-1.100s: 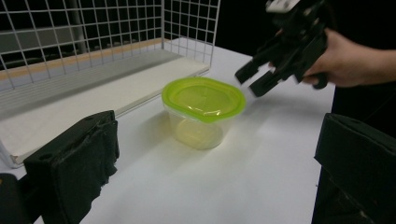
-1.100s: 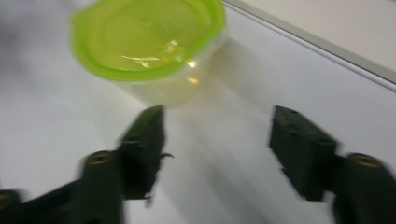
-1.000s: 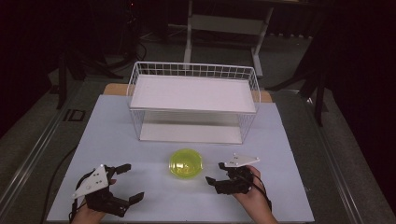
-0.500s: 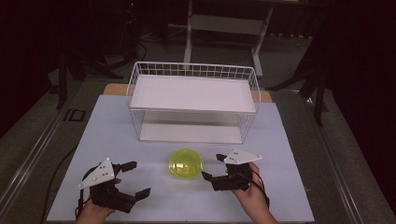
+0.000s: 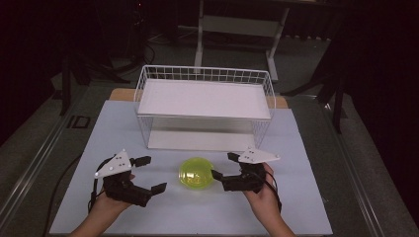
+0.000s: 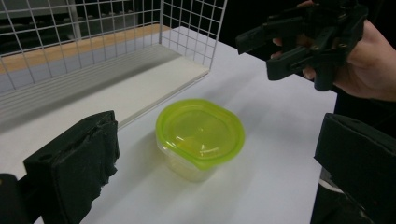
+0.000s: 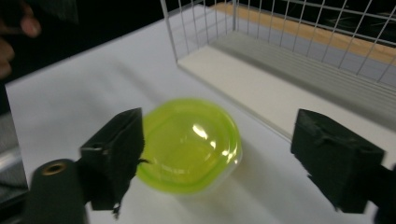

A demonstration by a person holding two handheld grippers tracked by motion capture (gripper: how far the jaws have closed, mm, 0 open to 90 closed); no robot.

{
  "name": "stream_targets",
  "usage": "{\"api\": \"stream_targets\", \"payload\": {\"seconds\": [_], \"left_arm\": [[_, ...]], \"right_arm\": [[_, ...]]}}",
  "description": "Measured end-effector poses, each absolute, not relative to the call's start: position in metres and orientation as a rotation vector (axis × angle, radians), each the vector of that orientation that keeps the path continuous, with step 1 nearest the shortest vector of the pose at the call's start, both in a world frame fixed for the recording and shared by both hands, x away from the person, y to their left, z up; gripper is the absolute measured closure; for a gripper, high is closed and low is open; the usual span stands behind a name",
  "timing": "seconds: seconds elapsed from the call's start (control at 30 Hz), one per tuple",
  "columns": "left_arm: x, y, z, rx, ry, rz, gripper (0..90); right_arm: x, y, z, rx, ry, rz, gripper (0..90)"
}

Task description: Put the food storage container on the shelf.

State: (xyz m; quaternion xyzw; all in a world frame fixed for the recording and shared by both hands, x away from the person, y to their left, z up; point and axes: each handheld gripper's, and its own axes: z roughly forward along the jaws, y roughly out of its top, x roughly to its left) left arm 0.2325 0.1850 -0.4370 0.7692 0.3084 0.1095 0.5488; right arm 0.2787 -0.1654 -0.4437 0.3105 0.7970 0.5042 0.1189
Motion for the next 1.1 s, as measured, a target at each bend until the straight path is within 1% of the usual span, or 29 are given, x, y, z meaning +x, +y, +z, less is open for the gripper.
{"api": "stream_targets", "payload": {"seconds": [0.07,0.13,0.2,0.27,0.4,0.6,0.63,0.67,0.7,0.8,0.83,0.87,0.93,1.0,1.07,1.1], "left_arm": [[0.238,0.181,-0.439,1.832,0.742,0.262,0.6],[0.244,0.178,-0.443,1.825,0.768,0.248,6.4],[0.251,0.175,-0.448,1.818,0.802,0.218,6.9],[0.258,0.173,-0.454,1.801,0.845,0.206,14.3],[0.267,0.165,-0.463,1.806,0.882,0.197,14.7],[0.278,0.152,-0.479,1.825,0.973,0.141,14.7],[0.28,0.151,-0.482,1.824,0.989,0.13,15.3],[0.28,0.148,-0.487,1.827,1.004,0.113,21.2],[0.28,0.148,-0.487,1.827,1.004,0.113,22.1],[0.281,0.143,-0.492,1.847,1.027,0.095,24.5],[0.281,0.143,-0.494,1.843,1.041,0.086,25.8],[0.28,0.142,-0.495,1.839,1.049,0.085,29.1],[0.281,0.142,-0.497,1.838,1.065,0.069,32.3],[0.281,0.142,-0.499,1.832,1.078,0.066,33.3],[0.282,0.142,-0.501,1.823,1.107,0.049,34.6],[0.283,0.142,-0.503,1.822,1.112,0.032,36.8]], "right_arm": [[0.283,-0.164,-0.446,0.92,2.342,1.477,13.7],[0.285,-0.162,-0.449,0.904,2.319,1.456,13.6],[0.29,-0.161,-0.452,0.939,2.335,1.479,13.5],[0.293,-0.161,-0.456,0.986,2.33,1.462,13.9],[0.299,-0.159,-0.462,1.095,2.345,1.497,14.9],[0.301,-0.154,-0.47,1.092,2.38,1.465,14.8],[0.302,-0.152,-0.473,1.098,2.389,1.453,15.9],[0.303,-0.152,-0.476,1.117,2.401,1.44,22.6],[0.303,-0.152,-0.476,1.117,2.401,1.44,22.6],[0.306,-0.152,-0.482,1.158,2.416,1.431,27.1],[0.307,-0.153,-0.484,1.171,2.419,1.427,31.2],[0.308,-0.153,-0.486,1.185,2.417,1.419,31.8],[0.309,-0.154,-0.489,1.215,2.425,1.412,34.5],[0.31,-0.154,-0.49,1.227,2.434,1.404,35.0],[0.309,-0.154,-0.492,1.234,2.444,1.399,39.6],[0.309,-0.154,-0.493,1.236,2.447,1.402,41.1]]}}
